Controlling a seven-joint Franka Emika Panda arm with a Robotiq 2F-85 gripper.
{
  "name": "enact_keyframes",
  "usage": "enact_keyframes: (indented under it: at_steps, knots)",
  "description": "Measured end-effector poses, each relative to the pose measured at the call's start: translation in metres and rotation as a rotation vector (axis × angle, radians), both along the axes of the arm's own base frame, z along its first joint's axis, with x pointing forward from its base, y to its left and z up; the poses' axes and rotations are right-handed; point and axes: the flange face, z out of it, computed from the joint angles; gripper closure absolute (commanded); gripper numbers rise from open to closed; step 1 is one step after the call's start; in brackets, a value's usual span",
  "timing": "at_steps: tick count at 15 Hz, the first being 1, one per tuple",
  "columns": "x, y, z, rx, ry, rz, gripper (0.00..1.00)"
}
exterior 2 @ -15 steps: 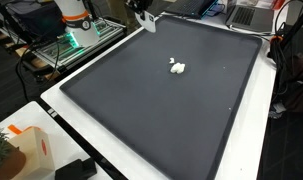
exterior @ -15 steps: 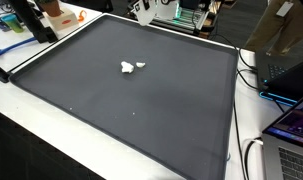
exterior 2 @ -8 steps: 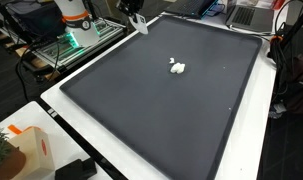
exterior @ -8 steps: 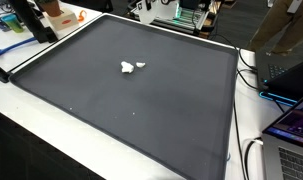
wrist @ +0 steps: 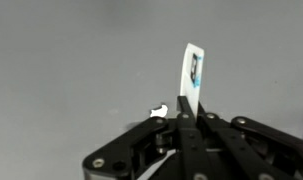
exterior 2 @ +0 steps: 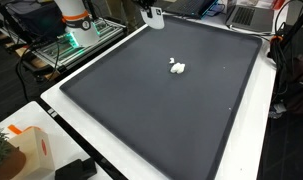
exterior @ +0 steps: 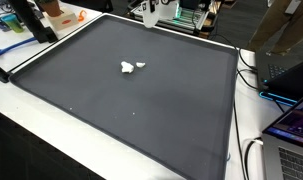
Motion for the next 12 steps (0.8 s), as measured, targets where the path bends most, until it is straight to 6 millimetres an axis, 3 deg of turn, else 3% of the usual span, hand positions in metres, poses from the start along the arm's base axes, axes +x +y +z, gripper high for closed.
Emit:
enact_keyframes:
  at_steps: [3, 6, 12]
  knots:
    - [0.027, 0.012, 0.001, -0.037, -0.063, -0.006, 0.99]
    - [0.059, 0.002, -0.014, -0.054, -0.077, -0.065, 0.96]
    - [0.075, -0.007, -0.025, -0.056, -0.070, -0.087, 0.99]
